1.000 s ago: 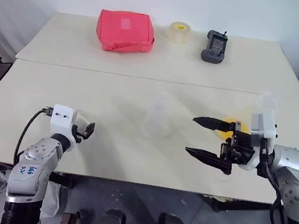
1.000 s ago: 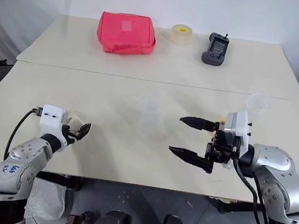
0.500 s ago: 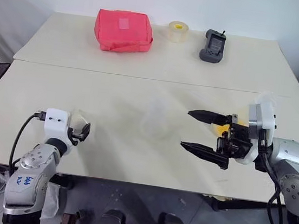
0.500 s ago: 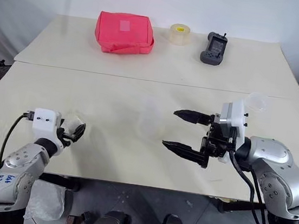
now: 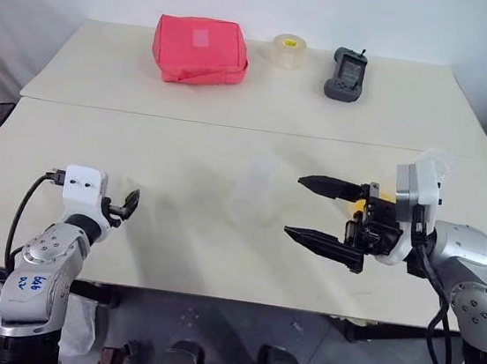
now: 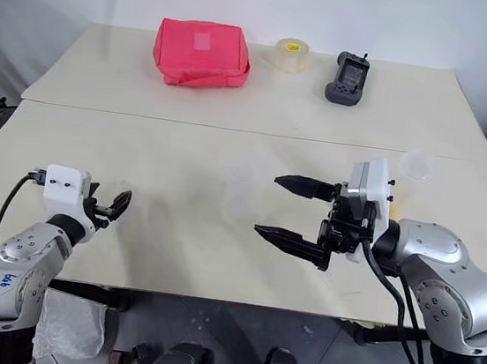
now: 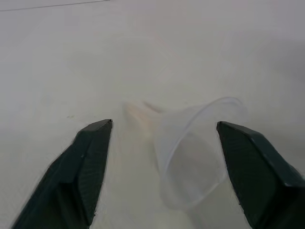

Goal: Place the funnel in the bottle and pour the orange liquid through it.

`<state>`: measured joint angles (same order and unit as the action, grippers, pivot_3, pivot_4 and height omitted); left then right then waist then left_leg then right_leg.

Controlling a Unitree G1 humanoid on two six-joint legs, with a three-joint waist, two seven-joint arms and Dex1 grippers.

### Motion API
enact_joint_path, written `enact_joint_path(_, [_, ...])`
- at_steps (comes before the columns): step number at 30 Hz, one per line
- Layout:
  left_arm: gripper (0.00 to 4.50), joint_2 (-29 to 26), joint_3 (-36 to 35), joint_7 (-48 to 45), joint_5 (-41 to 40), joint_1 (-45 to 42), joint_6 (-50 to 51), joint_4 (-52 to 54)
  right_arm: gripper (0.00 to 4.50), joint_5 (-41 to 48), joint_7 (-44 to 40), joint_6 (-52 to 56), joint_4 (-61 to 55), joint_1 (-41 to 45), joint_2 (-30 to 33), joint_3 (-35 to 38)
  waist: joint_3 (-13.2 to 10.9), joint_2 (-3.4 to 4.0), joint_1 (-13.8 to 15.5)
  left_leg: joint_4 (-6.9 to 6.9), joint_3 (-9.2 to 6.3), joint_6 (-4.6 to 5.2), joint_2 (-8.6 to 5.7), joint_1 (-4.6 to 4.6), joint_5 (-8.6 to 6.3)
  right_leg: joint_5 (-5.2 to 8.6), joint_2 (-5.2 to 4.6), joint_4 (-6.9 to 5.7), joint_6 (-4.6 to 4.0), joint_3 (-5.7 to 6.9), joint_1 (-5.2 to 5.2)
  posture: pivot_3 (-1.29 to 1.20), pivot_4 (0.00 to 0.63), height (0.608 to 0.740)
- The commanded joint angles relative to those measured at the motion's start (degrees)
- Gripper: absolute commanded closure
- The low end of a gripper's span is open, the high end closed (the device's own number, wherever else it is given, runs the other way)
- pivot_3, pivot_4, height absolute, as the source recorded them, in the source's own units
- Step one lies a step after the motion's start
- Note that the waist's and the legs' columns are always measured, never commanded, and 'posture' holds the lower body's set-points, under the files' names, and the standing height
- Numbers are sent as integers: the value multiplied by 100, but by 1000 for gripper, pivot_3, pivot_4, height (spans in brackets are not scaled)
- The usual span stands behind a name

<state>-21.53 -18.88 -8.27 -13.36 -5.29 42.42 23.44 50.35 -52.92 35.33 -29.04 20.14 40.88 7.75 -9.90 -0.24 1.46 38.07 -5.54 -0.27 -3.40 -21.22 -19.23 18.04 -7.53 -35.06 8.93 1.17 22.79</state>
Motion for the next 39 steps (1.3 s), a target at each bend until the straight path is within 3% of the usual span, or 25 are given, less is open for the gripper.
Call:
enact_joint_path(1, [2137,-90,-90,-76,-57,-48,-12,-12,0,146,70,12,-254,108,51,116,0,0,3,0,0,0,0,0,0,0,0,0,0,-1,0,0,150,740])
enact_joint_path(8, [4344,-170,-274,-276,-337,-22,279,196,0,287,156,98,-326,149,158,225,0,0,2,0,0,0,0,0,0,0,0,0,0,0,0,0,150,740])
enact_joint_path(9, [4429,-207,-319,-307,-393,-15,343,240,0,294,152,102,-322,148,183,238,0,0,2,0,0,0,0,-1,0,0,0,0,0,0,0,0,150,740])
enact_joint_path(23, [4429,-668,-864,-1105,-1404,-374,383,457,0,268,-78,12,-139,299,361,260,0,0,7,-1,0,0,1,0,0,0,-2,4,0,-2,-1,0,150,740])
enact_joint_path(27, [4429,-876,-1004,-1064,-1868,-762,1178,298,0,283,-164,-61,-150,252,338,322,0,0,1,0,-2,0,1,-2,0,0,0,4,0,0,-1,0,150,740])
enact_joint_path(31, [4429,-1085,-1126,-983,-2412,-1634,2117,-219,0,290,-118,-187,-218,198,205,383,0,-1,-8,-1,-3,0,1,0,0,0,2,-4,0,2,1,0,150,740])
enact_joint_path(36, [4429,-1160,-1150,-1813,-3844,-3298,3488,-1587,0,3,-11,-523,-312,-192,57,442,-6,-9,16,7,-13,0,-5,-4,0,0,2,-40,1,4,2,0,150,740])
enact_joint_path(39, [4429,-1266,-1075,-1982,-4087,-3976,4087,-2388,0,-75,141,-662,-397,-361,-48,459,-6,-9,-28,5,-13,4,-15,0,-1,-1,-3,-47,2,0,3,0,150,740])
